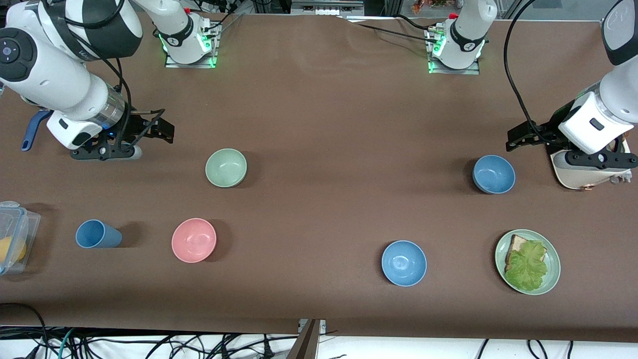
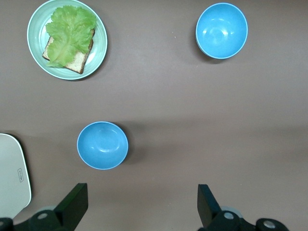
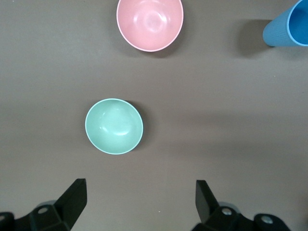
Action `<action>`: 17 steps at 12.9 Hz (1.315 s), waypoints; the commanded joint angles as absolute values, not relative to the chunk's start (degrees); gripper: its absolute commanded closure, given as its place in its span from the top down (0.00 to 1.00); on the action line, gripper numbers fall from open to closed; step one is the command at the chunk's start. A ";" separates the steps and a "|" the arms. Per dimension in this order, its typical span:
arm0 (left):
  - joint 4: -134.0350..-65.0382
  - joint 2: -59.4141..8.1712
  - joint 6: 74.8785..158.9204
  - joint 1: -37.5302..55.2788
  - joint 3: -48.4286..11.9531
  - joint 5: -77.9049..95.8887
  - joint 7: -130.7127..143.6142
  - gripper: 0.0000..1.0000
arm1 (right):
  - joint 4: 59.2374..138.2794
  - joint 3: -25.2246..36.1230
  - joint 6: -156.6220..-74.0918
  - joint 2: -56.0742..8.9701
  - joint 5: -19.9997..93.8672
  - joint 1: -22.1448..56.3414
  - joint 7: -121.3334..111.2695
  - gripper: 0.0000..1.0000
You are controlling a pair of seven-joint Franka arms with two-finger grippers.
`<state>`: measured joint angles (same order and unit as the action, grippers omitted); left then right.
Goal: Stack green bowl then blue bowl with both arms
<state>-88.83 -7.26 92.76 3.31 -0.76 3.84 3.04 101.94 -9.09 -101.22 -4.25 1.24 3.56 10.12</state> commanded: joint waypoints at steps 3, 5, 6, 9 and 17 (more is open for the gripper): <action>-86.84 -8.17 91.85 3.43 -0.97 3.16 3.34 1.00 | 103.27 -9.23 -100.99 -2.55 0.88 3.69 10.99 1.00; -86.75 -8.17 91.93 3.34 -0.97 3.16 3.25 1.00 | 103.18 -9.23 -100.73 -1.06 0.79 3.69 10.99 1.00; -86.75 -8.17 91.85 3.34 -0.97 3.16 3.25 1.00 | 103.18 -9.23 -100.72 -0.10 0.88 3.69 10.73 1.00; -86.75 -8.52 91.85 3.25 -0.79 3.16 3.25 1.00 | 103.01 -9.05 -100.28 1.75 0.88 3.69 9.41 1.00; -86.84 -8.53 91.85 2.99 -1.05 3.25 3.25 1.00 | 102.57 -9.05 -100.63 2.64 0.97 3.69 9.23 1.00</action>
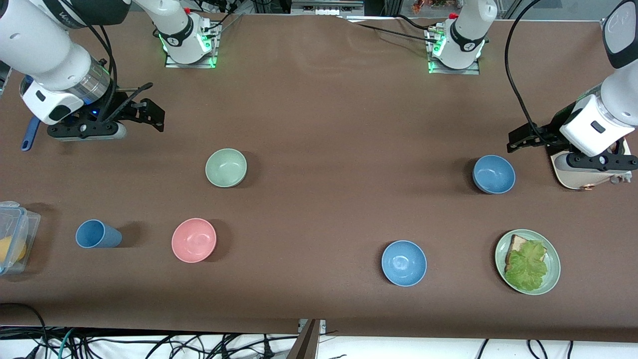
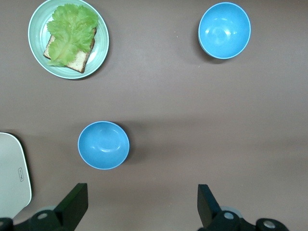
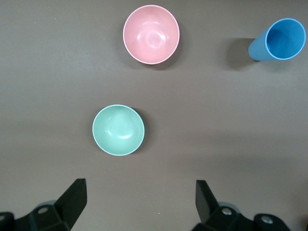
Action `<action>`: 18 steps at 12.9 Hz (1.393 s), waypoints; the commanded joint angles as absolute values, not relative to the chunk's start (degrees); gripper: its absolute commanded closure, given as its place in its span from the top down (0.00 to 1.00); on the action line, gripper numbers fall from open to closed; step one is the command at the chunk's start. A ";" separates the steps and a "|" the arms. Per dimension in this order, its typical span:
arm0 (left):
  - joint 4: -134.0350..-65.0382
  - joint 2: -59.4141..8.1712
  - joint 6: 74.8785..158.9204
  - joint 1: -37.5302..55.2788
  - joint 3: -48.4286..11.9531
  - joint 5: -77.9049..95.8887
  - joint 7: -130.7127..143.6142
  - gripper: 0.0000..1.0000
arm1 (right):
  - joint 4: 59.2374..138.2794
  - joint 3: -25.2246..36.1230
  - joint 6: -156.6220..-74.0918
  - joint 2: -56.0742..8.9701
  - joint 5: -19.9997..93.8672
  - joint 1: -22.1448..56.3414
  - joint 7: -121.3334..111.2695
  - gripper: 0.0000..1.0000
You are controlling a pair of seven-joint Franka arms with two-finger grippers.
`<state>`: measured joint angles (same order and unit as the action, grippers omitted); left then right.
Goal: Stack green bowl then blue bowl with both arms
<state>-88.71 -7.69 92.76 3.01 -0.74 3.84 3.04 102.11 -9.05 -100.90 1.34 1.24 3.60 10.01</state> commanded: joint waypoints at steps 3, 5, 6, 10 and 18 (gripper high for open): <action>-86.75 -8.53 91.85 3.16 -1.23 3.25 3.25 1.00 | 102.57 -9.05 -100.28 2.38 0.97 3.69 9.23 1.00; -86.75 -8.53 91.85 3.25 -1.32 3.25 3.25 1.00 | 102.57 -8.96 -101.16 1.93 1.05 3.69 9.32 1.00; -86.75 -8.53 91.76 3.25 -1.32 3.25 3.34 1.00 | 102.57 -8.79 -101.51 2.02 1.14 3.60 9.75 1.00; -86.75 -8.53 91.76 3.43 -1.32 3.25 3.34 1.00 | 102.30 -8.61 -100.90 1.93 1.23 3.52 9.40 1.00; -86.84 -8.53 91.76 3.43 -1.32 3.25 3.25 1.00 | 100.81 -3.60 -100.90 2.02 1.93 3.16 7.30 1.00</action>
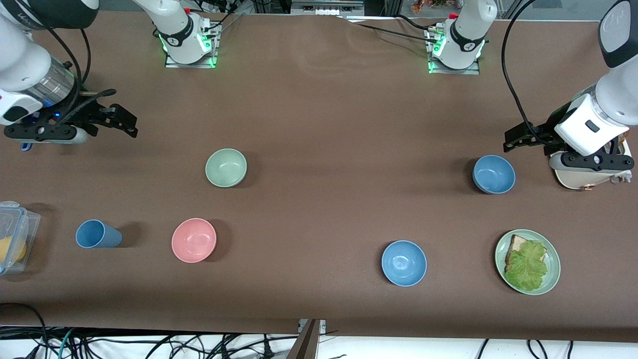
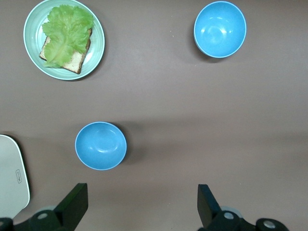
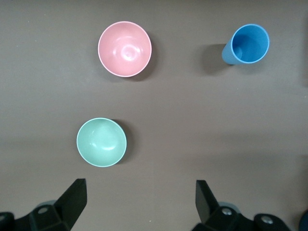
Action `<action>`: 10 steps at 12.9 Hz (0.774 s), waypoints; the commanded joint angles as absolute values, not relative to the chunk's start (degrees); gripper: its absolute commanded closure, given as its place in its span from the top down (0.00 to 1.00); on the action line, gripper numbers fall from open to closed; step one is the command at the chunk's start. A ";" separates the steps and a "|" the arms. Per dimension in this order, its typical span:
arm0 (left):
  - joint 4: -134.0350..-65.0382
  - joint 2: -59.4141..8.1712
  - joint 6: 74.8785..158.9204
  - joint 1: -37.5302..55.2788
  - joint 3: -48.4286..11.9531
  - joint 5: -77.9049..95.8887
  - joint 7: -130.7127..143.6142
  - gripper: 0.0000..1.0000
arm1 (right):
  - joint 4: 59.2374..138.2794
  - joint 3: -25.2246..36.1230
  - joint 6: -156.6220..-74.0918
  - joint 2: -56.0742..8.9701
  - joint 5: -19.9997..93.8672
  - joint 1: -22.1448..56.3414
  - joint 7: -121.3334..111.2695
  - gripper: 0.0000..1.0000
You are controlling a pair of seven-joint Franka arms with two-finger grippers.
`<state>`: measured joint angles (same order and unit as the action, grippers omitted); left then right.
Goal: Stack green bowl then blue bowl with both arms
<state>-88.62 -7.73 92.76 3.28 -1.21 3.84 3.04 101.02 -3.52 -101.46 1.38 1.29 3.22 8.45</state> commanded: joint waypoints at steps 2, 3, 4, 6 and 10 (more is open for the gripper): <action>-86.84 -8.53 91.76 3.43 -1.32 3.25 3.25 1.00 | 100.99 -3.52 -101.51 0.89 2.11 3.16 6.59 1.00; -86.84 -8.53 91.76 3.43 -1.32 3.25 3.25 1.00 | 100.99 -3.60 -101.86 0.44 2.81 3.16 6.59 1.00; -86.84 -8.53 91.76 3.43 -1.32 3.25 3.25 1.00 | 101.07 -3.60 -102.39 0.35 3.42 3.16 6.50 1.00; -86.84 -8.53 91.76 3.43 -1.32 3.25 3.25 1.00 | 101.42 -3.60 -102.74 0.35 4.30 3.16 6.50 1.00; -87.71 -9.23 91.76 2.64 -0.97 3.34 1.68 1.00 | 109.39 -4.22 -106.76 1.75 5.27 3.43 6.59 1.00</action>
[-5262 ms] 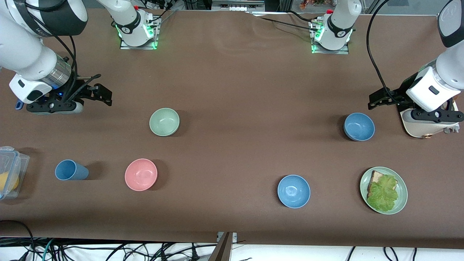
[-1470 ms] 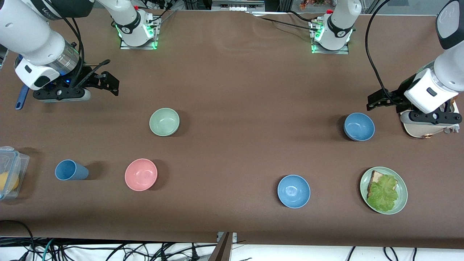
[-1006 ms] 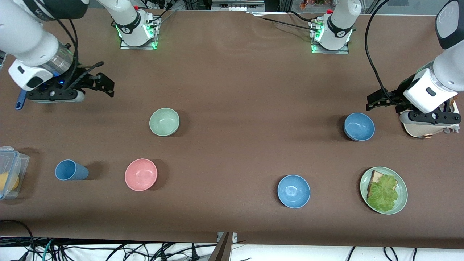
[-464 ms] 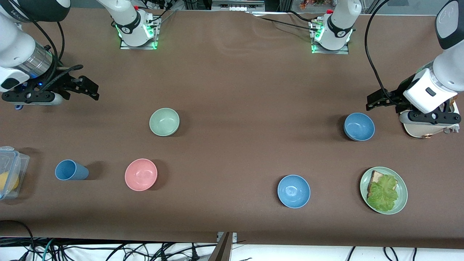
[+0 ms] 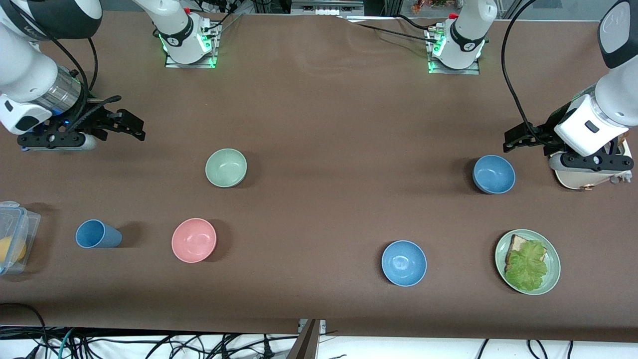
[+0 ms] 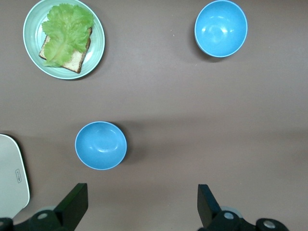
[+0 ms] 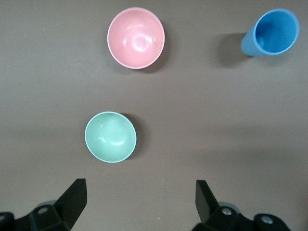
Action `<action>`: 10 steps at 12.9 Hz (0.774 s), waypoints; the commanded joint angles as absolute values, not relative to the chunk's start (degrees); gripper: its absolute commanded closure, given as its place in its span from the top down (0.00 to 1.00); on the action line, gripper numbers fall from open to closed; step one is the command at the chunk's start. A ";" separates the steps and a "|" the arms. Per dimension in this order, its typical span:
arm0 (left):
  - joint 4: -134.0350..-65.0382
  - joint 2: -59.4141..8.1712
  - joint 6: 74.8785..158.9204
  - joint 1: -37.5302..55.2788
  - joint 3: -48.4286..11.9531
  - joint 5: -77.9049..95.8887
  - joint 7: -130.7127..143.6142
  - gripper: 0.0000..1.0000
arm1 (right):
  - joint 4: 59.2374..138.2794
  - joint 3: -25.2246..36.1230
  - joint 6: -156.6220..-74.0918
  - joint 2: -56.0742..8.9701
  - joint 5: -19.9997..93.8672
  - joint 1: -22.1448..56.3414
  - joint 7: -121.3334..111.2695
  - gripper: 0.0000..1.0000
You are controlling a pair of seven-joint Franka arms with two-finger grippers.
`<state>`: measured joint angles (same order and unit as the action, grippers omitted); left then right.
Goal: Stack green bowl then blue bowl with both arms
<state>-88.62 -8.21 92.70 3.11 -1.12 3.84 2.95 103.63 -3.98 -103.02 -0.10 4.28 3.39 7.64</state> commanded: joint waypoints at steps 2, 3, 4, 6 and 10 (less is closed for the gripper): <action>-88.67 -9.32 91.76 2.55 -0.79 3.25 -1.65 1.00 | 116.51 -5.18 -112.73 2.46 5.36 4.04 6.77 1.00; -89.64 -9.32 91.76 1.94 -0.79 3.25 -2.63 1.00 | 119.59 -6.49 -116.16 2.63 5.45 4.04 7.29 1.00; -89.91 -9.84 91.84 1.32 -0.79 3.25 -2.72 1.00 | 122.32 -6.85 -119.67 2.11 5.45 4.22 7.73 1.00; -90.96 -10.72 92.11 -0.78 -0.70 3.25 -2.90 1.00 | 129.60 -7.99 -129.15 0.54 5.45 5.70 10.53 0.99; -94.91 -11.07 96.47 -3.07 -0.70 3.34 -3.08 1.00 | 140.18 -8.35 -146.57 -6.13 5.45 8.61 13.08 0.99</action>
